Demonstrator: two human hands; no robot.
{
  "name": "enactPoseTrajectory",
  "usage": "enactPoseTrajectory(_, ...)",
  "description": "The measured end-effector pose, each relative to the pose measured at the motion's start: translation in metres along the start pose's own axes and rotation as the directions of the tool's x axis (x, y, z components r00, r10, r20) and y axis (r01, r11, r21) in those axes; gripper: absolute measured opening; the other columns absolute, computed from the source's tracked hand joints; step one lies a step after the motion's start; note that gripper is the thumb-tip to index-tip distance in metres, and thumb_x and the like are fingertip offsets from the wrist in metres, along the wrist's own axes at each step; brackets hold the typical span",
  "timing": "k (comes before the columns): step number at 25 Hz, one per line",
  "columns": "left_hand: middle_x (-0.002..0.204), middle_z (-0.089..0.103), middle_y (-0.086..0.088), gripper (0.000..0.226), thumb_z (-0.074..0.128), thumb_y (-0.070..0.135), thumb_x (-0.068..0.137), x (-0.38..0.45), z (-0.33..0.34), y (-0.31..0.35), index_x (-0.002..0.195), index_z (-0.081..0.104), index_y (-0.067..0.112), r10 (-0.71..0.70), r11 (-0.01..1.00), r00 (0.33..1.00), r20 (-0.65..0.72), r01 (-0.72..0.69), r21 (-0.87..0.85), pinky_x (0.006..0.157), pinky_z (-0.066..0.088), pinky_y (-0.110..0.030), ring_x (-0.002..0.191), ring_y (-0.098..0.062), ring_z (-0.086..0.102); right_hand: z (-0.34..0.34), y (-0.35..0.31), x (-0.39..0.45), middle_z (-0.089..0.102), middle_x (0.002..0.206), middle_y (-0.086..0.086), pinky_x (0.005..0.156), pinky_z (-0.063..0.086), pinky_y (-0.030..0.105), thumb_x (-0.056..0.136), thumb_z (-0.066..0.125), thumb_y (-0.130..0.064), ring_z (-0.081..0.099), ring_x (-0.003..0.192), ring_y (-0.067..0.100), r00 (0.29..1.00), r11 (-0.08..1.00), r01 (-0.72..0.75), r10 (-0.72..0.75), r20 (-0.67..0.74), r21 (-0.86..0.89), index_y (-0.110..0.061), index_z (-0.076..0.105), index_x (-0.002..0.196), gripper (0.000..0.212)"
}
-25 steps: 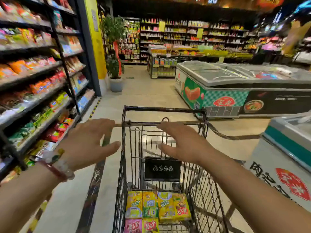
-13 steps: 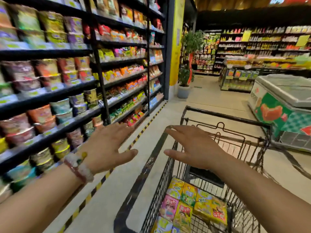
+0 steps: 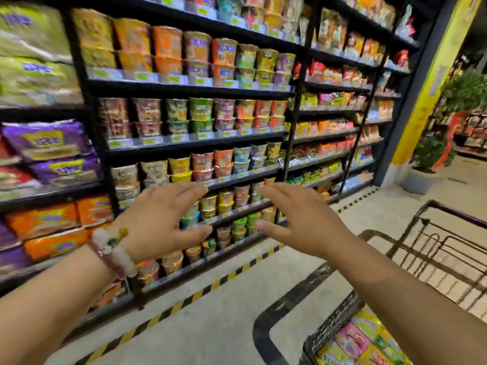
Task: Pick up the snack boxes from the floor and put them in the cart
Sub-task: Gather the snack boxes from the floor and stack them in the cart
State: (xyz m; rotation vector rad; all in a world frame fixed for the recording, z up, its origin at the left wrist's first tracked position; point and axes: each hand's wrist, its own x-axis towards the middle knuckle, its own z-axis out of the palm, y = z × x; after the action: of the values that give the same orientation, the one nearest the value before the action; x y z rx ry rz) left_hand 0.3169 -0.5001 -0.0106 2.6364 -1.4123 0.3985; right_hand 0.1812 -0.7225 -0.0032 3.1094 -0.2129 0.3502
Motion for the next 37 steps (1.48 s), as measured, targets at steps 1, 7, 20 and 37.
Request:
enactPoseTrajectory(1, 0.156, 0.019, 0.011, 0.113, -0.003, 0.093, 0.052, -0.024, -0.006, -0.022, 0.149, 0.017, 0.036, -0.037, 0.999, 0.999, -0.007, 0.037, 0.007, 0.115, 0.018, -0.035, 0.142, -0.012, 0.019, 0.004, -0.029, 0.010, 0.019, 0.157, -0.006, 0.115, 0.012, 0.038, 0.076, 0.016, -0.083, 0.015, 0.143, 0.016, 0.999, 0.999, 0.043, -0.043, 0.000, 0.012, -0.039, 0.009, 0.151, 0.087)
enactPoseTrajectory(7, 0.155, 0.024, 0.009, 0.101, 0.007, 0.083, 0.059, -0.167, -0.047, -0.142, 0.147, 0.023, 0.036, -0.277, 0.958, 0.961, 0.006, 0.276, 0.080, 0.115, 0.019, -0.038, 0.141, -0.014, 0.023, 0.025, -0.207, 0.064, 0.023, 0.154, -0.009, 0.113, 0.016, 0.034, 0.075, 0.017, -0.078, 0.019, 0.140, 0.013, 0.956, 0.950, 0.294, -0.292, -0.028, 0.107, -0.037, 0.013, 0.151, 0.086)
enactPoseTrajectory(20, 0.146, 0.042, 0.002, 0.094, 0.019, 0.080, 0.069, -0.387, -0.084, -0.292, 0.143, 0.039, 0.026, -0.694, 0.694, 0.714, -0.093, 0.697, 0.182, 0.105, 0.032, -0.039, 0.133, -0.020, 0.040, 0.073, -0.495, 0.158, 0.013, 0.158, -0.007, 0.116, 0.012, 0.036, 0.086, 0.030, -0.074, 0.012, 0.143, 0.016, 0.631, 0.614, 0.757, -0.776, -0.004, 0.224, -0.038, 0.008, 0.151, 0.077)
enactPoseTrajectory(37, 0.145, 0.044, -0.002, 0.106, 0.001, 0.090, 0.066, -0.536, -0.069, -0.432, 0.143, 0.039, 0.028, -0.944, 0.136, 0.180, -0.277, 0.976, 0.170, 0.105, 0.032, -0.043, 0.132, -0.023, 0.042, 0.147, -0.778, 0.292, 0.019, 0.157, -0.008, 0.115, 0.013, 0.037, 0.067, 0.004, -0.080, 0.014, 0.142, 0.015, 0.081, 0.060, 0.954, -0.995, -0.059, 0.295, -0.038, 0.013, 0.150, 0.094)
